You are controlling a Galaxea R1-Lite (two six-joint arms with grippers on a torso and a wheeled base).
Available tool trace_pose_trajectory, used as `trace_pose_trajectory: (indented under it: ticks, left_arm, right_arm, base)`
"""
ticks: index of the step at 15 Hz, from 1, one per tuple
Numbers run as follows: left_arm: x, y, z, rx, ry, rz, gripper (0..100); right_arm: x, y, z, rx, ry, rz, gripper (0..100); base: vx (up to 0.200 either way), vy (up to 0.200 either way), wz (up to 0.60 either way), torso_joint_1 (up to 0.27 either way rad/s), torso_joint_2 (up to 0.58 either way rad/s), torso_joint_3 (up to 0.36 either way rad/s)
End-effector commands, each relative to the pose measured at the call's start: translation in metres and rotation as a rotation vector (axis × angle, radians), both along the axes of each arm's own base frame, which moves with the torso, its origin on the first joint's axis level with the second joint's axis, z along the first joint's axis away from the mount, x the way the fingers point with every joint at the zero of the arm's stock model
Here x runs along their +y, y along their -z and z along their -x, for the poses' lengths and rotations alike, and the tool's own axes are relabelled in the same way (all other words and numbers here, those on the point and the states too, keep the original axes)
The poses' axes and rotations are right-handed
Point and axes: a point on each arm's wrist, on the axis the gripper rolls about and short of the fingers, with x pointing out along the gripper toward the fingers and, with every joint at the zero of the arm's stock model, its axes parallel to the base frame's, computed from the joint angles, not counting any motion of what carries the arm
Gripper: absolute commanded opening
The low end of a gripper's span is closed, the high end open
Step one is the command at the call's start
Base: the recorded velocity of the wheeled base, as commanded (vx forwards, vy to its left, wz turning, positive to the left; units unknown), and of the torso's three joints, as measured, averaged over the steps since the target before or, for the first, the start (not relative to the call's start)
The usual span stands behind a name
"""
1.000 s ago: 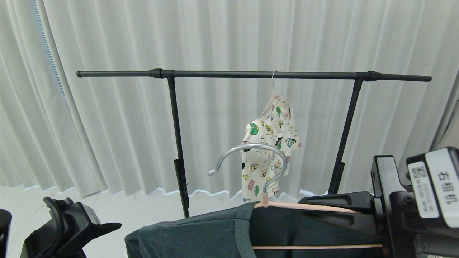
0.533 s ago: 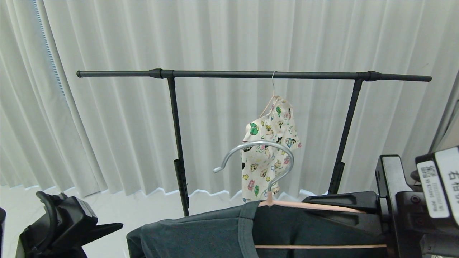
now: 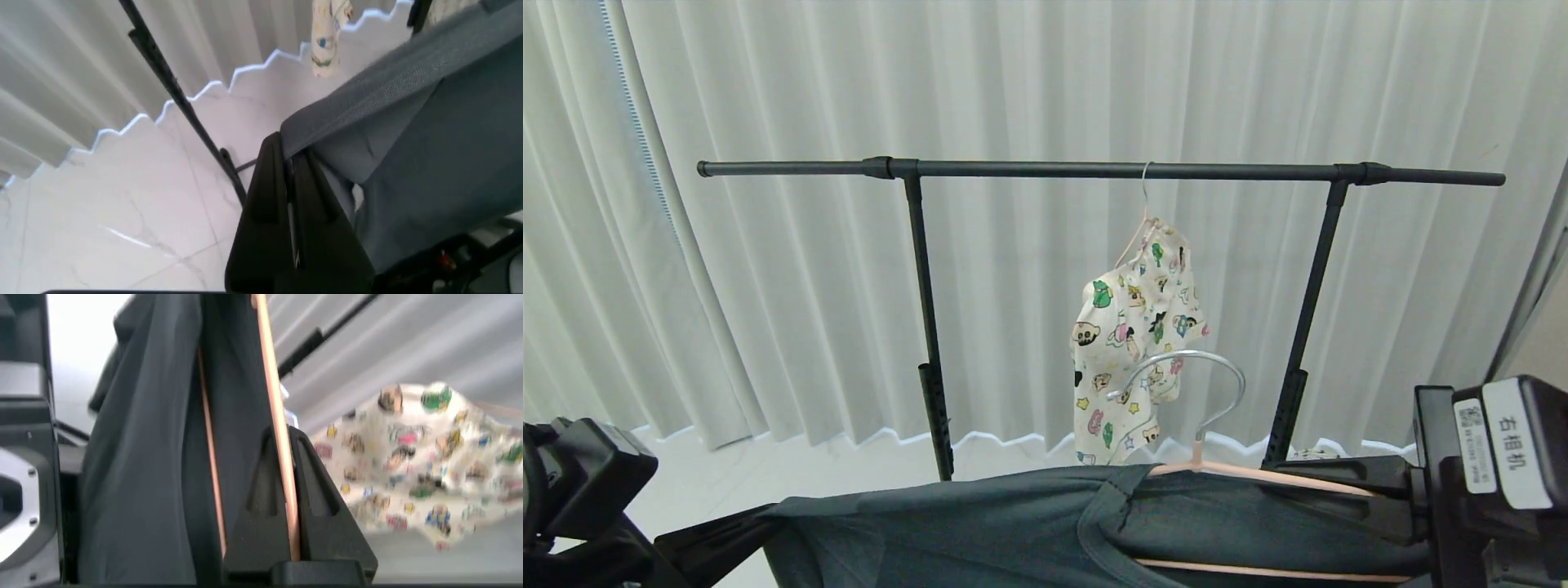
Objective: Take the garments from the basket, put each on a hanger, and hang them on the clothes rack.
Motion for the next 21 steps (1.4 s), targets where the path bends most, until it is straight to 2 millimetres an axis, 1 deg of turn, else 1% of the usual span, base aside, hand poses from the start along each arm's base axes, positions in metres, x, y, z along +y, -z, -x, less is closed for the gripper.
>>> trace_pose_trajectory:
  ticks: [1, 3, 5, 8, 9, 12, 14, 16, 18, 21]
  left_arm:
    - [0.003, 0.001, 0.010, -0.034, 0.002, 0.006, 0]
    - [0.000, 0.004, 0.012, -0.031, 0.048, -0.014, 0]
    - [-0.004, 0.000, 0.009, -0.045, 0.089, -0.023, 0]
    - [-0.008, -0.008, 0.002, -0.065, 0.113, -0.051, 0]
    - [-0.008, -0.009, 0.002, -0.068, 0.116, -0.056, 100]
    - [-0.008, -0.010, 0.002, -0.074, 0.111, -0.045, 100]
    - [-0.008, -0.016, 0.002, -0.093, 0.107, -0.033, 100]
    - [-0.009, -0.024, -0.001, -0.114, 0.104, -0.021, 100]
    - [-0.009, -0.027, -0.003, -0.119, 0.100, -0.019, 100]
    - [-0.008, -0.031, -0.006, -0.130, 0.077, -0.018, 100]
  right_arm:
    - [-0.004, -0.002, 0.000, 0.003, 0.021, -0.019, 0]
    - [-0.003, -0.012, -0.001, 0.027, 0.043, -0.069, 0]
    - [-0.001, -0.024, -0.002, 0.046, 0.055, -0.125, 0]
    - [0.000, -0.031, -0.002, 0.052, 0.058, -0.157, 0]
    - [0.000, -0.032, -0.002, 0.053, 0.059, -0.159, 0]
    - [-0.005, -0.032, -0.005, 0.042, 0.119, -0.159, 0]
    - [-0.012, -0.034, -0.009, 0.034, 0.176, -0.168, 0]
    - [-0.029, -0.037, -0.014, 0.017, 0.267, -0.184, 0]
    - [-0.045, -0.038, -0.015, 0.015, 0.348, -0.177, 0]
    - [-0.074, -0.038, -0.006, 0.036, 0.490, -0.146, 0]
  base:
    - [0.000, 0.000, 0.00, 0.000, 0.00, 0.000]
    - [0.000, 0.000, 0.00, 0.000, 0.00, 0.000]
    - [0.000, 0.000, 0.00, 0.000, 0.00, 0.000]
    - [0.000, 0.000, 0.00, 0.000, 0.00, 0.000]
    - [0.000, 0.000, 0.00, 0.000, 0.00, 0.000]
    - [0.000, 0.000, 0.00, 0.000, 0.00, 0.000]
    - [0.000, 0.000, 0.00, 0.000, 0.00, 0.000]
    - [0.000, 0.000, 0.00, 0.000, 0.00, 0.000]
    - [0.000, 0.000, 0.00, 0.000, 0.00, 0.000]
    - [0.000, 0.000, 0.00, 0.000, 0.00, 0.000]
